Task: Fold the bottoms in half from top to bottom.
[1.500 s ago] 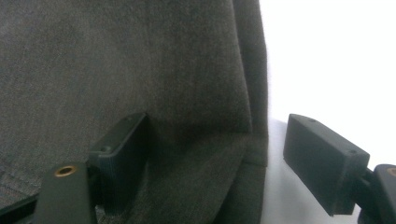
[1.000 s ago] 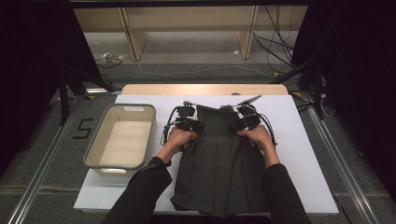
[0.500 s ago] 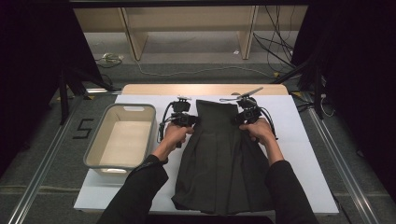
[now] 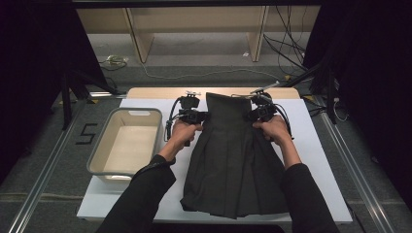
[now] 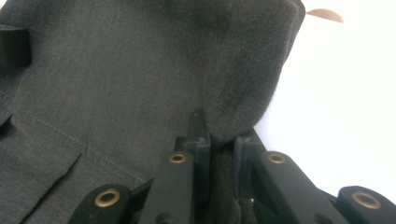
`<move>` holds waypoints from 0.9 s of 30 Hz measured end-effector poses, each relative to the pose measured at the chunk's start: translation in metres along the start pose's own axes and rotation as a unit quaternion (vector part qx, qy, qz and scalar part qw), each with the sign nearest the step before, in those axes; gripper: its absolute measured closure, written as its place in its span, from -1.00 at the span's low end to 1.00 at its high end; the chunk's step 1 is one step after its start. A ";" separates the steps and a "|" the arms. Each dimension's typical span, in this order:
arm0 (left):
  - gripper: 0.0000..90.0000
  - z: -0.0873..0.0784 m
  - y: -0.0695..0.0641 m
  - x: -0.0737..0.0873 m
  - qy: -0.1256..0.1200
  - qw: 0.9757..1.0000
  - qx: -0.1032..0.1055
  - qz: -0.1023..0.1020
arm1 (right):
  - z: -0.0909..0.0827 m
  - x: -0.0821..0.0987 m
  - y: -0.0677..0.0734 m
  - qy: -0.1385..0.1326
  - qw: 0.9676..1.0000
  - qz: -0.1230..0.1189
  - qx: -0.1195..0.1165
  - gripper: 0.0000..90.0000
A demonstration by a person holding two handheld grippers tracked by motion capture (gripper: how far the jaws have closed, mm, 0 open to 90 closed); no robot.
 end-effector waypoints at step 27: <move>0.93 -0.020 -0.016 0.011 -0.051 0.996 0.023 0.065 | -0.023 0.021 0.009 -0.090 0.992 -0.072 0.045 0.80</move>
Point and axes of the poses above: each handheld gripper's, and its own axes: z roughly forward along the jaws, x roughly out of its underside, y roughly to its left, the point moved 2 cm from there along z, roughly forward along the jaws, and after that the axes turned 10 degrees about y, right-handed, at the moved point
